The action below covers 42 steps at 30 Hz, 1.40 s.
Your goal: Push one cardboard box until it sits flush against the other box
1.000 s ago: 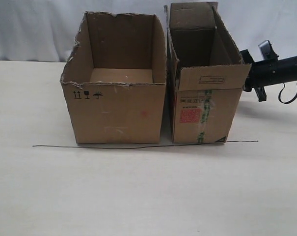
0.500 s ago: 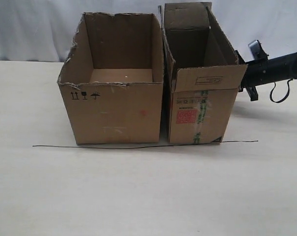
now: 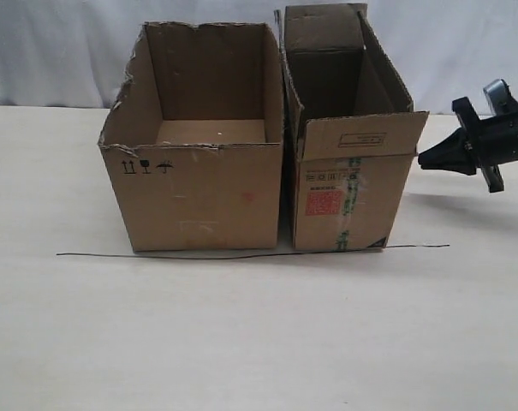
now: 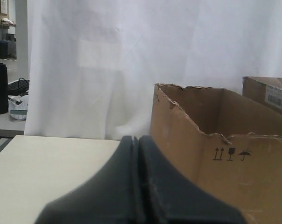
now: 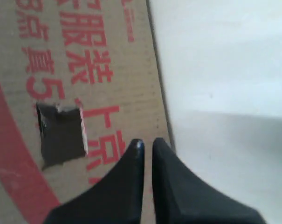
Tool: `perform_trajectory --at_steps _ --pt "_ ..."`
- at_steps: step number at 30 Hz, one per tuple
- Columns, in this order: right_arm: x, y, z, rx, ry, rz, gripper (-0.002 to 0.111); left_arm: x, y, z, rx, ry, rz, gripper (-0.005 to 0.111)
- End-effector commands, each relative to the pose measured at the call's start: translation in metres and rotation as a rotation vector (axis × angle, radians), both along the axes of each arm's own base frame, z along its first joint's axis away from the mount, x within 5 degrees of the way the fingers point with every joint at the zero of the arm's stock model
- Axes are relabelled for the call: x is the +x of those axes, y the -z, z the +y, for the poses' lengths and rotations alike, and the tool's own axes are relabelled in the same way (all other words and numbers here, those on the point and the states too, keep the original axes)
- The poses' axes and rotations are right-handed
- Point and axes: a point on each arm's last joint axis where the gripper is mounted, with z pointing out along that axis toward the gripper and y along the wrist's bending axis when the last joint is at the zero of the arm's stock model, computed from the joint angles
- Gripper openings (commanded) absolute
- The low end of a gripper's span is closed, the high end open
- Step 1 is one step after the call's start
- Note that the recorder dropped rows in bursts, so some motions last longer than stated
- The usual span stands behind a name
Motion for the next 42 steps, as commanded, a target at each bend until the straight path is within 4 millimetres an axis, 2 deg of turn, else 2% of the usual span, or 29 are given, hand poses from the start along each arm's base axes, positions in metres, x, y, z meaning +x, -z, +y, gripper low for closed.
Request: perform_trajectory --at_steps 1,6,13,23,27,31,36,42 --pt "-0.023 -0.002 0.013 0.015 -0.022 -0.008 0.005 0.0 0.0 -0.001 -0.003 0.01 -0.007 0.0" --pt "-0.037 0.008 0.03 0.09 -0.022 0.007 0.005 0.0 0.0 -0.001 -0.003 0.01 -0.007 0.0" --pt "-0.039 0.011 0.051 0.076 -0.06 0.002 0.005 0.0 0.0 -0.001 -0.003 0.01 -0.007 0.0" --pt "-0.036 0.013 0.049 0.053 -0.025 -0.009 0.005 0.0 0.0 -0.001 -0.003 0.01 -0.007 0.0" --pt "-0.025 0.012 0.035 -0.002 0.067 -0.052 0.005 0.0 0.0 -0.001 -0.003 0.01 -0.007 0.0" --pt "-0.005 0.002 0.023 -0.072 0.16 -0.133 0.005 0.0 0.0 -0.001 -0.006 0.01 -0.007 0.0" --pt "0.023 -0.007 0.022 -0.021 0.172 -0.157 0.005 0.0 0.0 -0.001 -0.006 0.01 -0.007 0.0" --pt "0.047 0.0 0.026 0.051 0.148 -0.138 0.005 0.0 0.0 -0.001 -0.006 0.01 -0.007 0.0"
